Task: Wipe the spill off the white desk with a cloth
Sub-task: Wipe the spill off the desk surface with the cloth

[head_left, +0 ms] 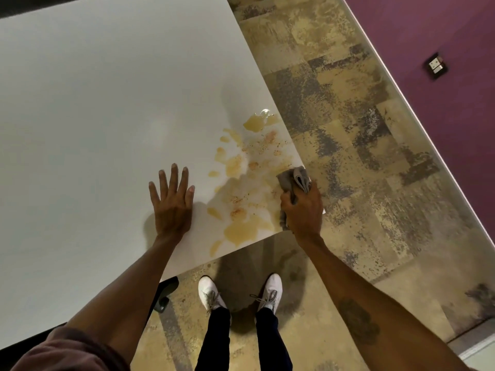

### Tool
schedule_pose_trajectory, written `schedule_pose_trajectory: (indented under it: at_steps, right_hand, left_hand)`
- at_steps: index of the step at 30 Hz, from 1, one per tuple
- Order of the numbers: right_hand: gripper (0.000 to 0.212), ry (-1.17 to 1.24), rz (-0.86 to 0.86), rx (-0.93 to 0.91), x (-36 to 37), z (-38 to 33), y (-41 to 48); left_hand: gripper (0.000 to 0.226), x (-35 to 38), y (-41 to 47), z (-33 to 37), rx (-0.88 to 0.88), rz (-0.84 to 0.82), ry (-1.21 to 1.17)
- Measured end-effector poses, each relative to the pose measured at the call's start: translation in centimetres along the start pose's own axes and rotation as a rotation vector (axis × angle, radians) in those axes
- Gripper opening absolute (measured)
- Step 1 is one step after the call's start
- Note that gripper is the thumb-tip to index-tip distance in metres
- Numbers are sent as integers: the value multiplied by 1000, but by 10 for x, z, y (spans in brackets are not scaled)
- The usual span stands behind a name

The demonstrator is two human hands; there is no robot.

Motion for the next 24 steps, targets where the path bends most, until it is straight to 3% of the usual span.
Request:
schedule_pose_trajectory:
  at_steps: [3,7,14,17,24]
  right_hand:
    - [22,63,159,63,8,7,-3]
    - [32,98,242,98,15,11,4]
    - [46,48,63,71,24,8,5]
    - [62,137,22,65,23,10,6]
    - [51,203,231,212,10,11,-17]
  left_hand:
    - [54,-1,3,1,-1,-23,11]
    - [57,-3,6,3,-22,-37,-1]
    - [54,-3,4,0,-17,0,-1]
    - [52,-1,3,-2,-9,56,-11]
    - [51,0,0,-1,10,120,-7]
Point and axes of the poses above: each hand's wrist, its own y-axis towards the middle knuckle, its own x-axis out of the palm, z = x × y, the point moved 4 cm from there along y, towards the middle knuckle, and after that the axes turned 8 degrees about z, right-handed, at the moved point
